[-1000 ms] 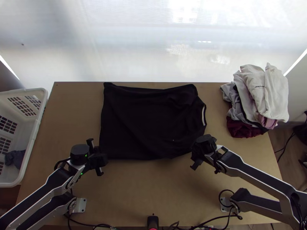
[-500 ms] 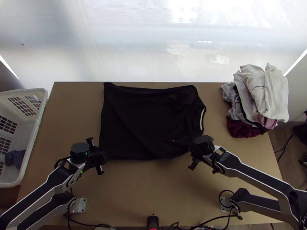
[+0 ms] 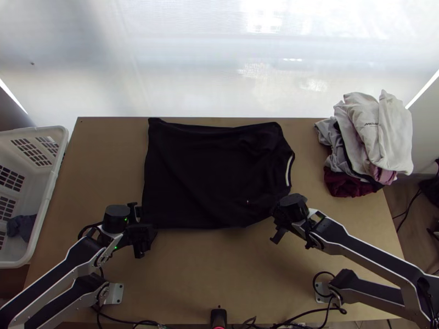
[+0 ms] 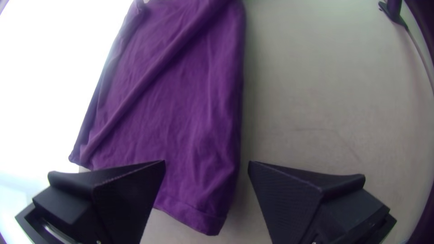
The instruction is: Fold the t-shirt
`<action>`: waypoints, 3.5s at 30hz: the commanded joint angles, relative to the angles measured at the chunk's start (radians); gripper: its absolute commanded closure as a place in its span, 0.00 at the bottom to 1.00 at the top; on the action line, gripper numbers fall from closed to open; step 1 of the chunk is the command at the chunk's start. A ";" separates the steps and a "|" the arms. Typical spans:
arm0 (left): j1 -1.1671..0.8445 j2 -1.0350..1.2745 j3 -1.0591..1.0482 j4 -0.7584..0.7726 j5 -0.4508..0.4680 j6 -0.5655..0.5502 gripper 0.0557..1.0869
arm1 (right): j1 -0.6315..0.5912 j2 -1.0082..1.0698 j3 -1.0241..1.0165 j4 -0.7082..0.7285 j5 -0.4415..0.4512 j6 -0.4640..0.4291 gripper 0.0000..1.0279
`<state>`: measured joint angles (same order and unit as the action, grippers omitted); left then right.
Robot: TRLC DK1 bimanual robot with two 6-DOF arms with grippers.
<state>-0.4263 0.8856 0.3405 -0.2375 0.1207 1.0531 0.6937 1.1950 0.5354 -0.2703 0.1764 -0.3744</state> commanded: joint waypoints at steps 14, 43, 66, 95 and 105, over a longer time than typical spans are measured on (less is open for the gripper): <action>0.009 0.079 0.051 -0.020 0.019 0.074 0.14 | 0.000 -0.037 -0.008 -0.026 0.000 0.008 0.97; 0.126 0.177 0.282 -0.292 0.000 -0.085 0.95 | -0.048 -0.109 0.117 -0.308 -0.196 0.045 0.97; 0.354 -0.008 0.808 -1.191 0.226 -0.489 0.95 | -0.226 -0.354 0.592 -1.109 -0.555 0.084 0.97; 0.370 0.116 1.513 -1.149 0.231 -0.703 0.92 | -0.461 -0.170 1.289 -1.109 -0.626 0.172 0.97; 0.409 0.001 1.571 -1.143 0.221 -0.725 0.90 | -0.516 -0.233 1.361 -1.147 -0.623 0.198 0.97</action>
<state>-0.0376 0.9508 1.8576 -1.3811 0.3538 0.3359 0.2150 0.9890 1.8275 -1.3979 -0.4503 -0.1905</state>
